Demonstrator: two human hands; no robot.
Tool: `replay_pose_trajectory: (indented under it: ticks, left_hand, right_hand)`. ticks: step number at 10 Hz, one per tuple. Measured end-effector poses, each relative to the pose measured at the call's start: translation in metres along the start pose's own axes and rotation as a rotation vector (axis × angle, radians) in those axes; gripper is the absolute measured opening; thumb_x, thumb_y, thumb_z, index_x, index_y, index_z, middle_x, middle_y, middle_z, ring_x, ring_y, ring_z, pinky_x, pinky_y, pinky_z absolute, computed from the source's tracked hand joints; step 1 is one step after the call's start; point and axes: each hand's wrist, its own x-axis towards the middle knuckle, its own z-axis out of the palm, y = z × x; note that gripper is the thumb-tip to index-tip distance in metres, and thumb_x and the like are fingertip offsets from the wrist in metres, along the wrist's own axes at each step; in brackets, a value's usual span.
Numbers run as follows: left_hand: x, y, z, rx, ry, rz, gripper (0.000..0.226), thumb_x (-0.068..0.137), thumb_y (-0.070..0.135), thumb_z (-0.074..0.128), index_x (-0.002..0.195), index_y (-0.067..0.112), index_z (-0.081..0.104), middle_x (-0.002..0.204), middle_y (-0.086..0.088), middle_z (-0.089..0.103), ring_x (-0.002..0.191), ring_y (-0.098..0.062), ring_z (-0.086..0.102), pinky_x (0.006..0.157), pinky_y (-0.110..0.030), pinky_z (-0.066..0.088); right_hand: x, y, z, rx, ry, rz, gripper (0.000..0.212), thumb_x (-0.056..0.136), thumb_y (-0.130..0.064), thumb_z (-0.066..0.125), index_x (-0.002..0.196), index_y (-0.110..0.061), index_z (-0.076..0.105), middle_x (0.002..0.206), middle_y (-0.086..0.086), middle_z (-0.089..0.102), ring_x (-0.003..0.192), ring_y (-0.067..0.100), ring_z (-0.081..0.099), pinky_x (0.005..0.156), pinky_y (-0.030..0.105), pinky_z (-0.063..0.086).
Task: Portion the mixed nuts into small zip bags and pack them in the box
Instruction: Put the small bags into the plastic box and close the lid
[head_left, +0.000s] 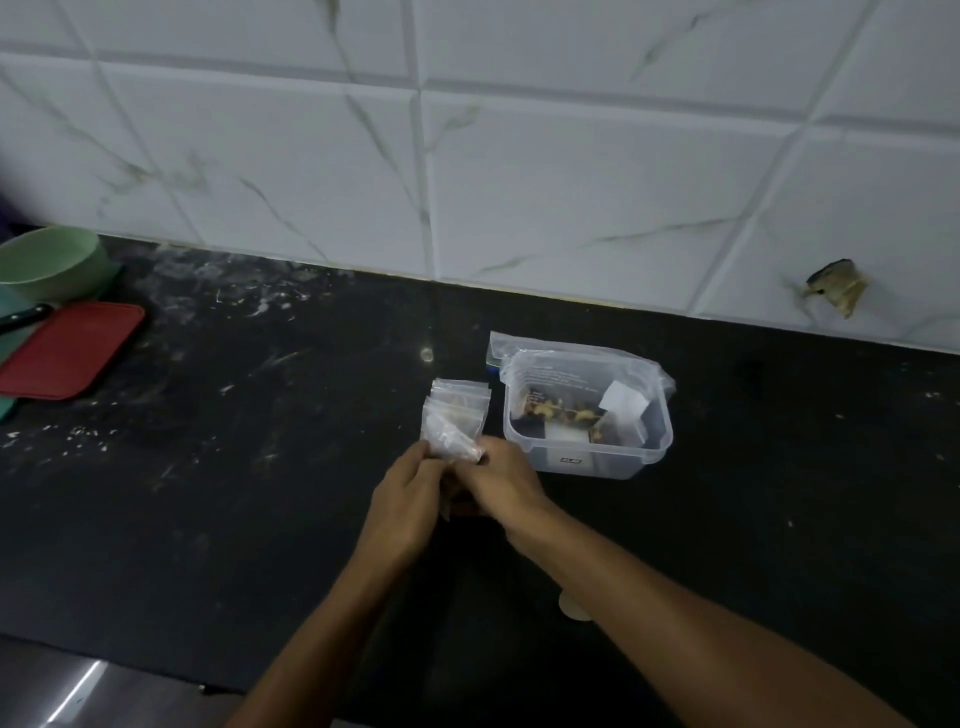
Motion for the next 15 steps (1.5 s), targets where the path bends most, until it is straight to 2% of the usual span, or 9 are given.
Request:
replay_pose_trajectory:
  ticks: [1,3,5,6,8,11,12,14,15]
  left_hand:
    - [-0.007,0.033,0.011,0.044,-0.047,0.199,0.026,0.101,0.016,0.038,0.105,0.017,0.064,0.096,0.001,0.067,0.081,0.002,0.064,0.063,-0.008,0.047]
    - [0.017,0.091,0.056,0.067,-0.235,0.415,0.032,0.105,0.024,0.031,0.112,0.018,0.061,0.105,-0.002,0.066,0.099,-0.012,0.063,0.083,-0.026,0.051]
    - [0.063,0.108,0.104,0.211,-0.358,0.178,0.032,0.102,0.024,0.028,0.095,0.012,0.057,0.097,-0.012,0.060,0.094,-0.025,0.058,0.089,-0.043,0.049]
    - [0.072,0.106,0.115,0.285,-0.402,0.029,0.041,0.104,0.032,0.028,0.125,0.009,0.054,0.115,-0.010,0.057,0.116,-0.029,0.054,0.108,-0.048,0.039]
    - [0.087,0.102,0.127,0.246,-0.477,-0.122,0.036,0.103,0.032,0.032,0.119,0.007,0.054,0.115,-0.016,0.062,0.110,-0.030,0.060,0.103,-0.048,0.047]
    - [0.089,0.103,0.138,0.260,-0.489,-0.077,0.030,0.104,0.022,0.034,0.111,0.004,0.058,0.124,-0.025,0.059,0.106,-0.030,0.061,0.092,-0.044,0.053]
    - [0.087,0.103,0.131,0.308,-0.465,-0.008,0.027,0.105,0.022,0.031,0.090,0.016,0.053,0.101,-0.013,0.057,0.100,-0.026,0.056,0.098,-0.041,0.049]
    - [0.064,0.091,0.061,0.104,-0.086,0.246,0.030,0.103,0.030,0.038,0.111,0.021,0.065,0.110,0.002,0.065,0.102,-0.011,0.062,0.087,-0.031,0.051]
    - [0.056,0.069,0.014,0.030,0.123,0.197,0.027,0.099,0.032,0.042,0.107,0.024,0.067,0.108,0.002,0.068,0.101,-0.011,0.064,0.091,-0.039,0.053]
  right_hand:
    - [-0.021,-0.023,-0.033,0.022,-0.001,-0.081,0.014,0.091,-0.028,0.061,0.104,-0.024,0.063,0.100,0.003,0.068,0.091,0.016,0.068,0.083,0.041,0.058]
    - [-0.034,-0.059,-0.105,0.017,0.260,-0.083,0.015,0.097,-0.020,0.051,0.101,-0.014,0.065,0.088,0.006,0.072,0.084,0.017,0.071,0.081,0.039,0.059]
    - [-0.002,-0.040,-0.148,0.141,0.219,0.238,0.018,0.092,-0.005,0.054,0.100,0.002,0.068,0.097,0.021,0.073,0.086,0.028,0.072,0.084,0.041,0.058]
    - [0.016,-0.018,-0.149,0.116,0.211,0.237,0.028,0.094,-0.002,0.050,0.119,0.007,0.058,0.117,0.026,0.064,0.088,0.027,0.066,0.071,0.033,0.055]
    - [0.050,-0.017,-0.143,-0.522,0.173,0.342,0.042,0.097,-0.028,0.052,0.136,-0.015,0.045,0.114,0.005,0.049,0.106,0.024,0.049,0.101,0.034,0.040]
    - [0.043,-0.013,-0.152,-0.550,0.188,0.181,0.031,0.096,-0.005,0.045,0.124,0.007,0.054,0.124,0.026,0.059,0.080,0.022,0.050,0.060,0.027,0.045]
    - [0.037,-0.020,-0.152,-0.850,0.092,0.225,0.029,0.093,-0.018,0.057,0.116,-0.001,0.061,0.093,0.011,0.061,0.077,0.019,0.051,0.067,0.027,0.043]
    - [-0.012,-0.036,-0.123,-0.685,0.475,-0.197,0.017,0.093,-0.027,0.057,0.104,-0.015,0.062,0.090,-0.003,0.061,0.079,0.011,0.059,0.070,0.025,0.050]
    - [-0.027,-0.043,-0.084,-0.361,0.237,-0.183,0.009,0.096,-0.023,0.052,0.096,-0.022,0.061,0.095,-0.003,0.064,0.084,0.010,0.061,0.079,0.030,0.053]
